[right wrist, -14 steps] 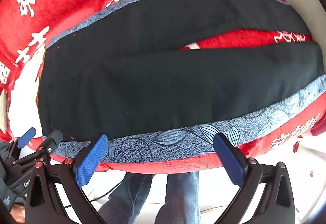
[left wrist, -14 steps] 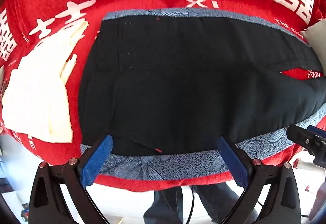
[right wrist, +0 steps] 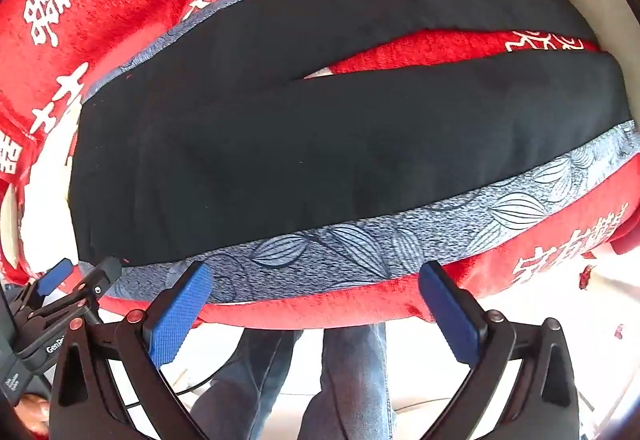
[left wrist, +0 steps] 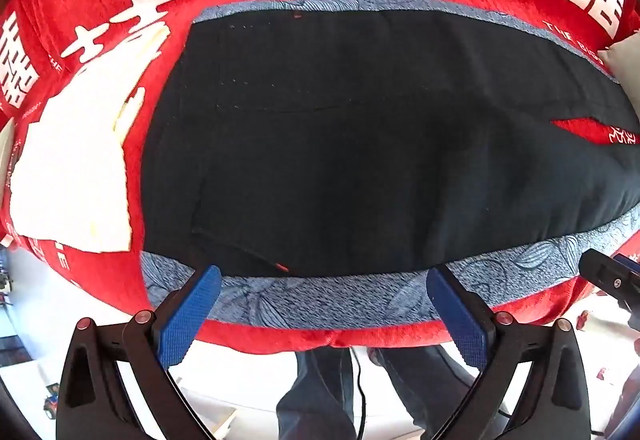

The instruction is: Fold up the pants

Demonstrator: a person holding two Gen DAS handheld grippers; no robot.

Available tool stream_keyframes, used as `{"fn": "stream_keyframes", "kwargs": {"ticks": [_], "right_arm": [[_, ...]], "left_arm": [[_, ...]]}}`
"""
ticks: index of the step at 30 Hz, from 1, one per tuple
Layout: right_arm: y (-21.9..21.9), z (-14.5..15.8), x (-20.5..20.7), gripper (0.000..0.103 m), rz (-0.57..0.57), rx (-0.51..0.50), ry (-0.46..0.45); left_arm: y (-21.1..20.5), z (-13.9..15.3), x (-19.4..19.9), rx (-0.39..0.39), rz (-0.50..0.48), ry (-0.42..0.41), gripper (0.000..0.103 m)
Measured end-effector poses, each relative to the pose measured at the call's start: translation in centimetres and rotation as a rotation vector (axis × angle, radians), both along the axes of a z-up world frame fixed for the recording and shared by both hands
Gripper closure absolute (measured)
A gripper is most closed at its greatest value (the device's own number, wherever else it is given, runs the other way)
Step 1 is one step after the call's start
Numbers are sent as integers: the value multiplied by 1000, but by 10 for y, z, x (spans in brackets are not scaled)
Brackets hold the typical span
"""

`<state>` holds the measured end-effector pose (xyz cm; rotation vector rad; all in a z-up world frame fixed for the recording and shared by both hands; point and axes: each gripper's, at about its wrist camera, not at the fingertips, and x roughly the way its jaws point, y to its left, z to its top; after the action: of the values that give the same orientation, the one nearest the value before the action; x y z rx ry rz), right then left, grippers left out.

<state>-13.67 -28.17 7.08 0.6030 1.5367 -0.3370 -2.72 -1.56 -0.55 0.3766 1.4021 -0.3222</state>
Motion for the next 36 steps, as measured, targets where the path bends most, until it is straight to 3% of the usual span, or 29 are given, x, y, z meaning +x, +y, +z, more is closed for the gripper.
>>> {"fn": "stream_keyframes", "kwargs": {"ticks": [8,36], "right_arm": [[-2,0,6,0,6,43,-5],[-1,-8,16,0,44,5,-38]], "left_arm": [[-7,0,-10,19,29,-13,0],[-23,2,-29,44,62,-9,0]]}}
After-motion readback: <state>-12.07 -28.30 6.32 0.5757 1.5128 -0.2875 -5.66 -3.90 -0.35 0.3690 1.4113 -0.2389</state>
